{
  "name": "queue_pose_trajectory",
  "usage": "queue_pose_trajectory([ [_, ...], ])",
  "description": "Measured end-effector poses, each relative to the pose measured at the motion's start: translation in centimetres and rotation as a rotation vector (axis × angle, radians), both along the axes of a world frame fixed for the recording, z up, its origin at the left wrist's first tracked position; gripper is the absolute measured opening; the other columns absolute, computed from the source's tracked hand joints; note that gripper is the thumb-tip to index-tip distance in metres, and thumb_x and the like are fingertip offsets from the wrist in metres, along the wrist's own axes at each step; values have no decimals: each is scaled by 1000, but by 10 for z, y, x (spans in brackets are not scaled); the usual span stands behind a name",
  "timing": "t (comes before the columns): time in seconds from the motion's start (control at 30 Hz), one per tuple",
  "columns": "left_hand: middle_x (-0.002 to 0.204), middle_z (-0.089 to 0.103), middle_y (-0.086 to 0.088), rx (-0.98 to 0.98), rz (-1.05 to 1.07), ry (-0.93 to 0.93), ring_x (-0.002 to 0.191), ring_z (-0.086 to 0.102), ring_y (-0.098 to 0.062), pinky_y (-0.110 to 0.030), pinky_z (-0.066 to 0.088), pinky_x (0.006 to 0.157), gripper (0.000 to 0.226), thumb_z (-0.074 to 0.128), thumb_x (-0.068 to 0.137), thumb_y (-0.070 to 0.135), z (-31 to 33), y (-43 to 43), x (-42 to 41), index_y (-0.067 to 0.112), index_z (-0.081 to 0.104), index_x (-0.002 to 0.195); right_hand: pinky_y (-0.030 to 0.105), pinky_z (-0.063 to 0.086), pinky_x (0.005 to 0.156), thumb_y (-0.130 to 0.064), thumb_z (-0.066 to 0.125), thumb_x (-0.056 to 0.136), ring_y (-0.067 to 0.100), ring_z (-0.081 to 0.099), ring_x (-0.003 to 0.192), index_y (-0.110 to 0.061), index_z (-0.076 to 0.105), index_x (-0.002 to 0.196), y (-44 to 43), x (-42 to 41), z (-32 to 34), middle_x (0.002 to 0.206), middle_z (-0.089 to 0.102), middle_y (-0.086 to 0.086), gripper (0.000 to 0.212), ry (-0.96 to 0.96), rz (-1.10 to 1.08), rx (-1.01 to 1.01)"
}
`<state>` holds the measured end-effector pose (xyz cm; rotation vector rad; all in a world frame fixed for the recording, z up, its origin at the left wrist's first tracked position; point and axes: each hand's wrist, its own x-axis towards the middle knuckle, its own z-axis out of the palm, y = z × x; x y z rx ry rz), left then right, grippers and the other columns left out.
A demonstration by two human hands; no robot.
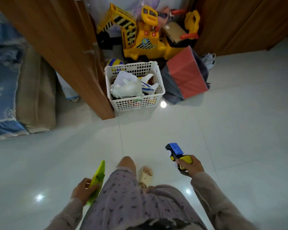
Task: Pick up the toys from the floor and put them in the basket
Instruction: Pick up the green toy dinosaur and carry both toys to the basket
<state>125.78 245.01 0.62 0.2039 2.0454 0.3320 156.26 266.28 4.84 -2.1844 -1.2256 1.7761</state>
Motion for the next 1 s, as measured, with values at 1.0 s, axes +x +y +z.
queue_pose_trajectory([
  [1.0, 115, 66, -20, 137, -52, -73, 105, 61, -33, -37, 46, 85, 39, 73, 78, 19, -8, 440, -127, 2, 61, 112, 37, 47, 70, -7, 68, 80, 30, 52, 80, -9, 56, 60, 312, -114, -28, 74, 55, 14, 23, -156, -151, -215],
])
